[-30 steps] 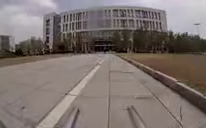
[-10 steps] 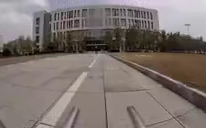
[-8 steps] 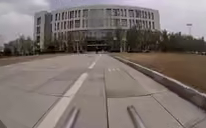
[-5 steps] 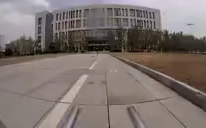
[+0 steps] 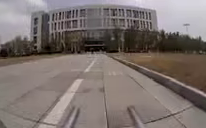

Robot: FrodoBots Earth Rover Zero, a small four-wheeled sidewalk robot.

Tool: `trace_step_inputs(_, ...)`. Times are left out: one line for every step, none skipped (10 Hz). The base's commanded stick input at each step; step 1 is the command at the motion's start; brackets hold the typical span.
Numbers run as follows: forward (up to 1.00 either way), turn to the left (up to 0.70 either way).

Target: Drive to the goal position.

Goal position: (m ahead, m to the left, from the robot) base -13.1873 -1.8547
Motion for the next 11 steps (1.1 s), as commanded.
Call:
trace_step_inputs(0.68,0.0)
trace_step_inputs(0.68,0.0)
trace_step_inputs(0.68,0.0)
trace_step_inputs(0.68,-0.17)
trace_step_inputs(0.68,-0.34)
trace_step_inputs(0.68,-0.22)
trace_step_inputs(0.68,0.0)
trace_step_inputs(0.68,0.0)
trace_step_inputs(0.68,0.0)
trace_step_inputs(0.68,0.0)
trace_step_inputs(0.68,0.0)
